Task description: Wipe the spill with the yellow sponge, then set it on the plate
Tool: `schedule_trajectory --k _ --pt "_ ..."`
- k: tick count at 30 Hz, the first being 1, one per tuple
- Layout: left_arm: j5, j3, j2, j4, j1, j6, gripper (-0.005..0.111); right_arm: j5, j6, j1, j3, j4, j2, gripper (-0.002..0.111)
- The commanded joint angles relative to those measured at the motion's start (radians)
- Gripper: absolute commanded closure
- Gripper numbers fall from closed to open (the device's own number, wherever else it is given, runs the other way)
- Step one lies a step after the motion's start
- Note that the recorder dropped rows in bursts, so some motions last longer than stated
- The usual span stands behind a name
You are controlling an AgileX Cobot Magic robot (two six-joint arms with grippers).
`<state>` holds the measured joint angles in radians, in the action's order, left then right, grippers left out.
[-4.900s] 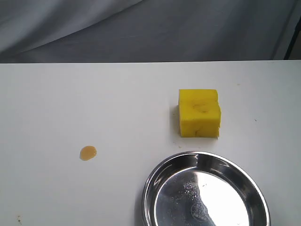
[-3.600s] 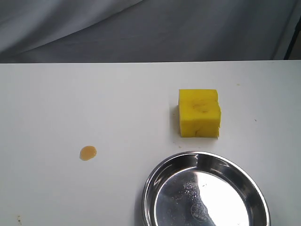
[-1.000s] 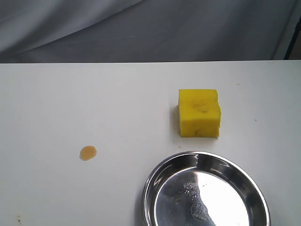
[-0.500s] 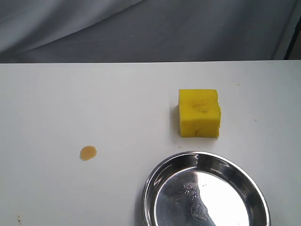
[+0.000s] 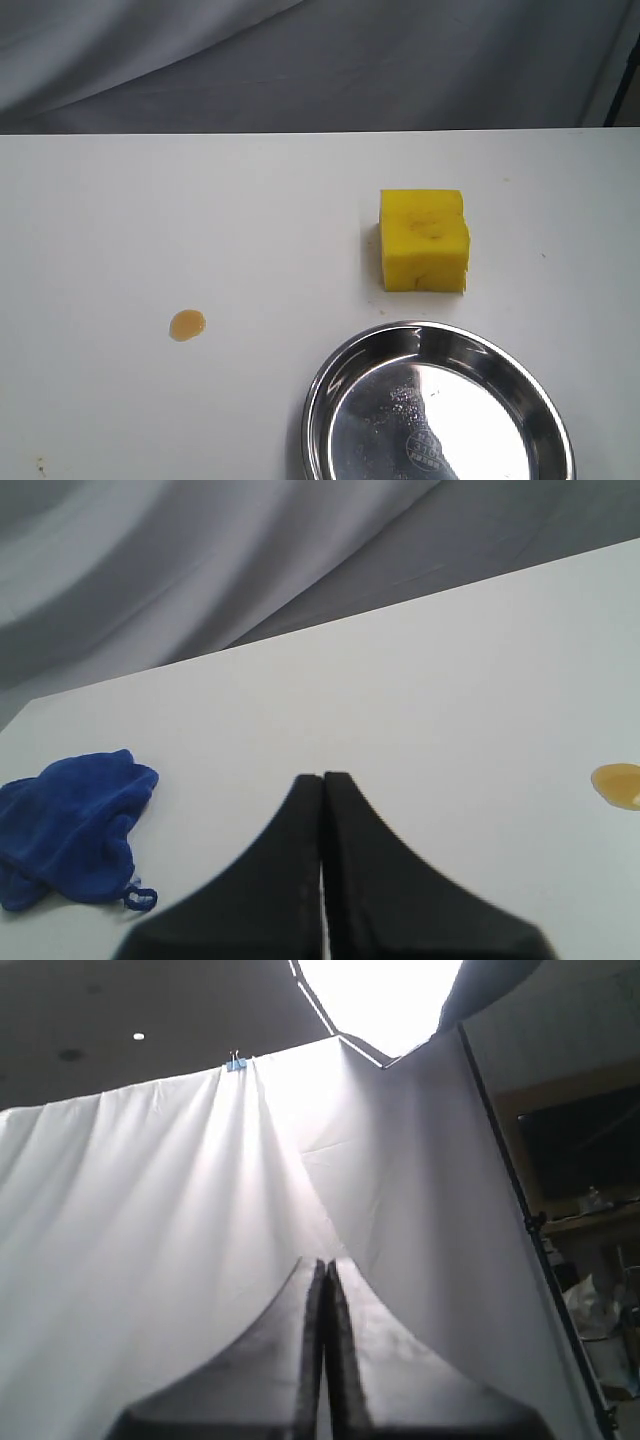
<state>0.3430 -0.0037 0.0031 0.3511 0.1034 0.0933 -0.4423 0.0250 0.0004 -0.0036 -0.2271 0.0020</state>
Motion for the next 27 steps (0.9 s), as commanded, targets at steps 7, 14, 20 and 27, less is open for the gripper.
schedule_trajectory --k 7,14,20,27 --pt "-0.004 0.004 -0.003 0.003 0.006 0.003 0.107 -0.049 0.319 0.001 0.004 -0.011 -0.002 0.108" --pt "-0.004 0.004 -0.003 0.003 0.006 0.003 0.107 -0.235 0.563 0.001 -0.006 0.135 -0.002 0.108" --pt "-0.004 0.004 -0.003 0.003 0.006 0.003 0.107 0.117 0.946 0.001 -0.33 0.936 0.037 0.108" --pt "-0.004 0.004 -0.003 0.003 0.006 0.003 0.107 0.117 1.701 0.001 -0.614 1.843 0.281 0.108"
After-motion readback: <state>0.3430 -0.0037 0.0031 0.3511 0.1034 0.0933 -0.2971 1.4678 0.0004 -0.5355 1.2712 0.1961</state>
